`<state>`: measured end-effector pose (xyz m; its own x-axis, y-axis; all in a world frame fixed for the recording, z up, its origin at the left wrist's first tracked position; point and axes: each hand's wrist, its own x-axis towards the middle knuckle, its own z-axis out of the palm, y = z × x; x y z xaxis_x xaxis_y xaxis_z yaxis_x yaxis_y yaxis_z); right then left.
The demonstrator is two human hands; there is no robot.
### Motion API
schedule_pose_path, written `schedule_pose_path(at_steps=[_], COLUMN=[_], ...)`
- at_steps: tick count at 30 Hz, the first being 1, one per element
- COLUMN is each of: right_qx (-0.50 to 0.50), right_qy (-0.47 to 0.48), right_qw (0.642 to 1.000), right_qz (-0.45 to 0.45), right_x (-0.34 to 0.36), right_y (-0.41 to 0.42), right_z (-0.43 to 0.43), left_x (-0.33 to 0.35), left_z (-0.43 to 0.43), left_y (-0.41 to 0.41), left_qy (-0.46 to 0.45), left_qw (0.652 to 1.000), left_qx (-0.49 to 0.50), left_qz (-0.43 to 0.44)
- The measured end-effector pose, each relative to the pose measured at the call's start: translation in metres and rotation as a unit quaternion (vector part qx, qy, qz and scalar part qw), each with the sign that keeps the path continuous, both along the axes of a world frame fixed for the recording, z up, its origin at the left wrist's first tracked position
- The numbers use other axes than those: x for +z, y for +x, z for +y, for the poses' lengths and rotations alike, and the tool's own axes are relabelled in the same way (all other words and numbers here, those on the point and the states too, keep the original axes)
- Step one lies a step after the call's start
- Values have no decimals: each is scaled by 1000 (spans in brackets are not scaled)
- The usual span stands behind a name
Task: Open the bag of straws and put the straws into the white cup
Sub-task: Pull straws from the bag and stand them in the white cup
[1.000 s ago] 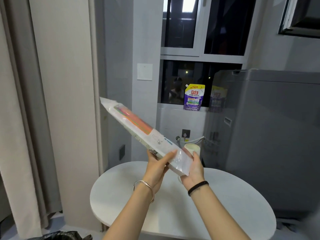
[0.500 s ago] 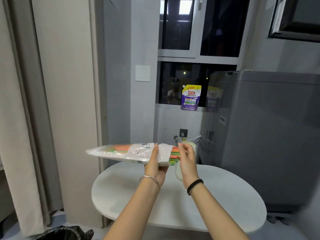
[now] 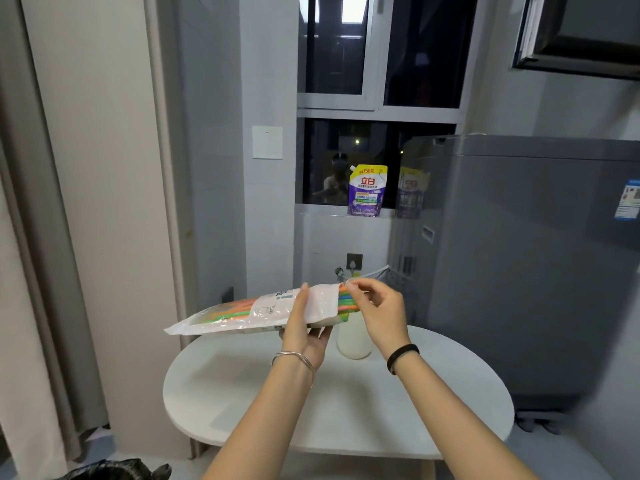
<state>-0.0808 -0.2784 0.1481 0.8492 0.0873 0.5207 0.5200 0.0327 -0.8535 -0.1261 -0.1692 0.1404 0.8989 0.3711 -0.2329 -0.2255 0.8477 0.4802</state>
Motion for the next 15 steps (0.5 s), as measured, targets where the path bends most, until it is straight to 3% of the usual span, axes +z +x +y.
schedule_pose_path(at_steps=[3, 7, 12, 15], right_qx=[9, -1, 93, 69], right_qy=[1, 65, 80, 70], right_qw=[1000, 997, 974, 981], right_qz=[18, 51, 189, 169], right_x=[4, 6, -1, 2], right_y=[15, 35, 48, 58], right_z=[-8, -10, 15, 18], left_x=[-4, -8, -11, -16], left_z=[25, 42, 31, 35], left_y=[5, 21, 45, 58], left_qy=[-59, -96, -84, -102], left_qw=[997, 995, 996, 995], left_qx=[-44, -8, -8, -13], left_qz=[6, 5, 2, 14])
